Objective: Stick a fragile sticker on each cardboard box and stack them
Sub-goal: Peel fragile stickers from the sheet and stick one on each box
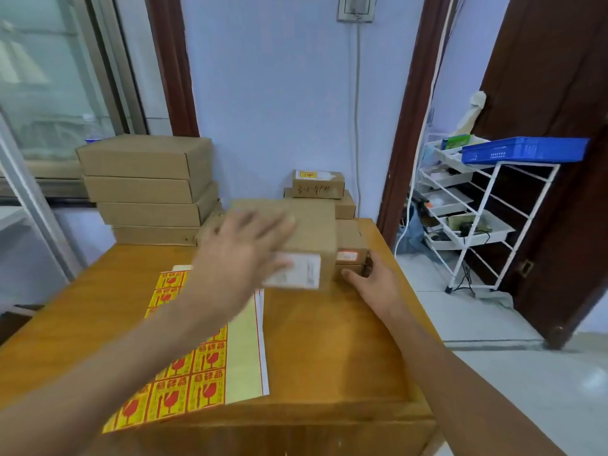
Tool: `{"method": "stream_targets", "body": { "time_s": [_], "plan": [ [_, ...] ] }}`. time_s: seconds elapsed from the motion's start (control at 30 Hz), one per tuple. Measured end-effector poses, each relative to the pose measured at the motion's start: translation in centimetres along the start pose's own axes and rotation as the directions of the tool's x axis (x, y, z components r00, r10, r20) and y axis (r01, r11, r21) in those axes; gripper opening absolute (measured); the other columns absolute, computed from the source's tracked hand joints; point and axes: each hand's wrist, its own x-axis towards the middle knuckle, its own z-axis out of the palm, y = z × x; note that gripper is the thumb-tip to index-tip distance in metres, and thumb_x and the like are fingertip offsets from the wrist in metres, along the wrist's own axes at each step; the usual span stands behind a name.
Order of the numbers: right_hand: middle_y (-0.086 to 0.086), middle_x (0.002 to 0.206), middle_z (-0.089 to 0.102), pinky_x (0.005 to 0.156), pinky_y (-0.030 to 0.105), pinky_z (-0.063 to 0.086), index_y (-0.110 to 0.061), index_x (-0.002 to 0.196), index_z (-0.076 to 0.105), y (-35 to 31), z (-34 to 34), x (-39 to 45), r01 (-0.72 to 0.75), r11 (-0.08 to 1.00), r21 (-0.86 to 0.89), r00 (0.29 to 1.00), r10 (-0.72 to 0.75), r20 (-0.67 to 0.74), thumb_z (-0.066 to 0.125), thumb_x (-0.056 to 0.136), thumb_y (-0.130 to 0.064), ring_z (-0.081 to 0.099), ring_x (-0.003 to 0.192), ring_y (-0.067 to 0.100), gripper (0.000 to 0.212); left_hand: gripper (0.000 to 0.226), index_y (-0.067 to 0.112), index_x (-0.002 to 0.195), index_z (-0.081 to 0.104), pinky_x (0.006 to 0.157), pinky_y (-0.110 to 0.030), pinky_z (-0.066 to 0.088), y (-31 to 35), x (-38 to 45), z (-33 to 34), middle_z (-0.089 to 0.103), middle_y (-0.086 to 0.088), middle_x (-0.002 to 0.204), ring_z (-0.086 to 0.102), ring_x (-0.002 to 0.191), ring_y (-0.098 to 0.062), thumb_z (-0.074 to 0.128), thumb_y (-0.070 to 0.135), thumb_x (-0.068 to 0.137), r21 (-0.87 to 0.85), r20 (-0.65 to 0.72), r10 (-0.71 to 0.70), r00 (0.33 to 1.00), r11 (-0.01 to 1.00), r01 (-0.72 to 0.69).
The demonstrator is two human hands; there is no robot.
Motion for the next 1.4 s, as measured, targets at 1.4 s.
{"method": "stream_targets", "body": {
  "time_s": [1.4],
  "plan": [
    [-0.002,0.144,0.052,0.108,0.039,0.045,-0.017,0.143,0.054,-10.2,17.7,-9.4,0.623,0.694,-0.361,0.764,-0.44,0.472,0.045,0.109,-0.031,0.047,0.13,0.017,0.039,0.05,0.035,0.141,0.05,0.116,-0.044,0.031,-13.3,-12.5,4.0,0.051,0.013,0.147,0.044,0.138,-0.016,0.05,0.058,0.097,-0.084,0.412,-0.259,0.874,0.944,0.319]
  ]
}}
